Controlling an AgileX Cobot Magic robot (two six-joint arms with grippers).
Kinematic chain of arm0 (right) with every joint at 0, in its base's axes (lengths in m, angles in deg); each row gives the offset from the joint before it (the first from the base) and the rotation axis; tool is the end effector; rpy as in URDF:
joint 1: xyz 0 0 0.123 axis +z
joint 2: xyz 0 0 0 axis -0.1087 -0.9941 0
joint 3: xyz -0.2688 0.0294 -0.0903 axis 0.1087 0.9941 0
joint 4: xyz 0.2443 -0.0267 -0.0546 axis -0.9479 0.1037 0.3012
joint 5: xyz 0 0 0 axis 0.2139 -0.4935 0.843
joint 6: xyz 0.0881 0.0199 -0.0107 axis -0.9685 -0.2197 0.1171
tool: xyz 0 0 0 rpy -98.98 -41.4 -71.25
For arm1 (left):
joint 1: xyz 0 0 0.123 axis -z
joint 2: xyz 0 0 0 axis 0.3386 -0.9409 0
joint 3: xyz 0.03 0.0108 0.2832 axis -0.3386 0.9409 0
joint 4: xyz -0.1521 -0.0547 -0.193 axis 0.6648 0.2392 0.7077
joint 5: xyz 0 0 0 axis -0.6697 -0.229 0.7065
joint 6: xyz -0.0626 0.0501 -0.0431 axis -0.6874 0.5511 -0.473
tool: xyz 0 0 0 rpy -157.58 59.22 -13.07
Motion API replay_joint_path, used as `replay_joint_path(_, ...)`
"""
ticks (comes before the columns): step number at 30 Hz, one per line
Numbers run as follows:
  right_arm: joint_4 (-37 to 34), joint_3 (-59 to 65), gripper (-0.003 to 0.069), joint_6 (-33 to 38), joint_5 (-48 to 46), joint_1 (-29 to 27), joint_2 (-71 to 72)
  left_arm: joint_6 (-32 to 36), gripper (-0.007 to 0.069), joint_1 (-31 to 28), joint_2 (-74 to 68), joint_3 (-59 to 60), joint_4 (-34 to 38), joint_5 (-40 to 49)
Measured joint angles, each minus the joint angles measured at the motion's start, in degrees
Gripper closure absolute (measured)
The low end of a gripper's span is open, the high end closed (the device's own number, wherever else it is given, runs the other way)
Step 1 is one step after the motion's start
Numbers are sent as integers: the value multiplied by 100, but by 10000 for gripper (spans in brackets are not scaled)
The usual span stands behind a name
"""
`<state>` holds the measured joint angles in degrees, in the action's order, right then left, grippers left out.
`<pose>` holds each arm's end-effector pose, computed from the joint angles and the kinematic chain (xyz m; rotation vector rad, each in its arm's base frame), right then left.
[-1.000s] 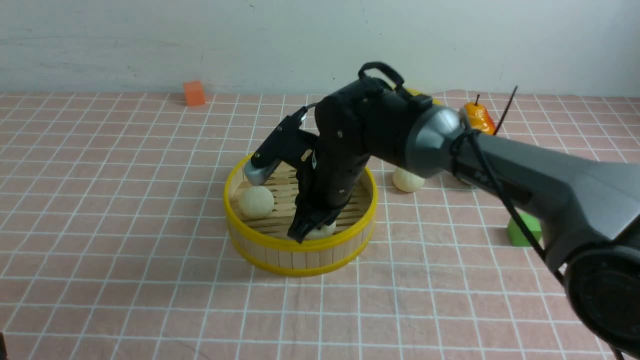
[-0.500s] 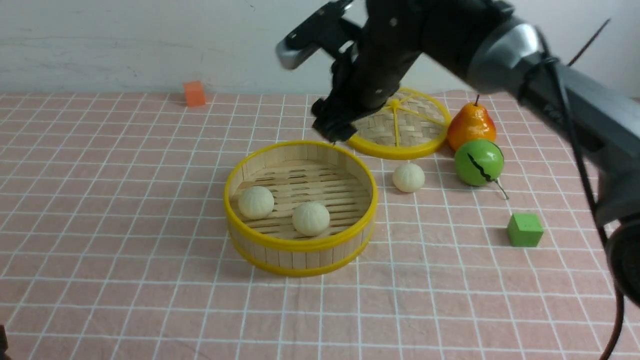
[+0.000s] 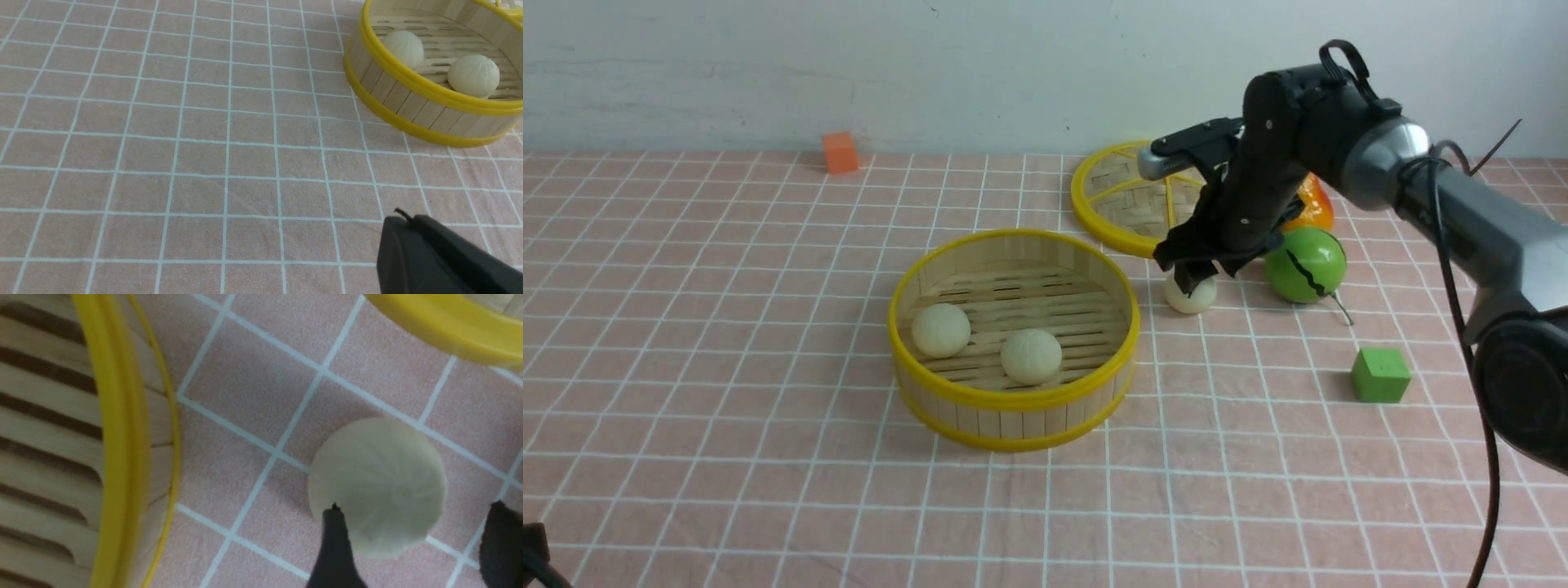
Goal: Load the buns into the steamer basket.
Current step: Use the right arm to grab a steamed stuffed bun, then use the right arm to put the steamed stuffed bun into the steamer
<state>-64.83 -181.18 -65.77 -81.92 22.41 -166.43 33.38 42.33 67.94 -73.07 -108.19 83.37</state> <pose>0.5120 0.1523 0.2028 -0.5403 2.6216 0.1078 0.0768 -0.0137 0.2663 -0.0177 2.0446 -0.2446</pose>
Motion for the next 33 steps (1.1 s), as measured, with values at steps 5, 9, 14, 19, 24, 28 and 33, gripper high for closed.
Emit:
replay_joint_path(5, -37, 0, 276, 0, 163, 0, -115, 0, 638, 0, 0, 4, -7, 0)
replay_joint_path(9, -70, 0, 404, 111, 183, 0, -189, 0, 638, 0, 0, 4, -7, 0)
replay_joint_path(14, -127, -6, 643, 480, 175, 0, -156, 0, 638, 0, 0, 4, -8, 0)
replay_joint_path(19, -398, -116, 643, 569, -271, 120, 128, 0, 638, 0, 0, 4, -8, 0)
replay_joint_path(24, -1001, -305, 643, 1451, -256, 871, 644, 0, 637, 0, 0, 4, -8, -53)
replay_joint_path(28, -1052, -323, 639, 1844, 93, 1215, 442, -18, 636, 0, 0, 4, -8, -99)
replay_joint_path(33, -957, -294, 564, 1882, 341, 1258, -71, -18, 634, 0, 0, 4, -8, -135)
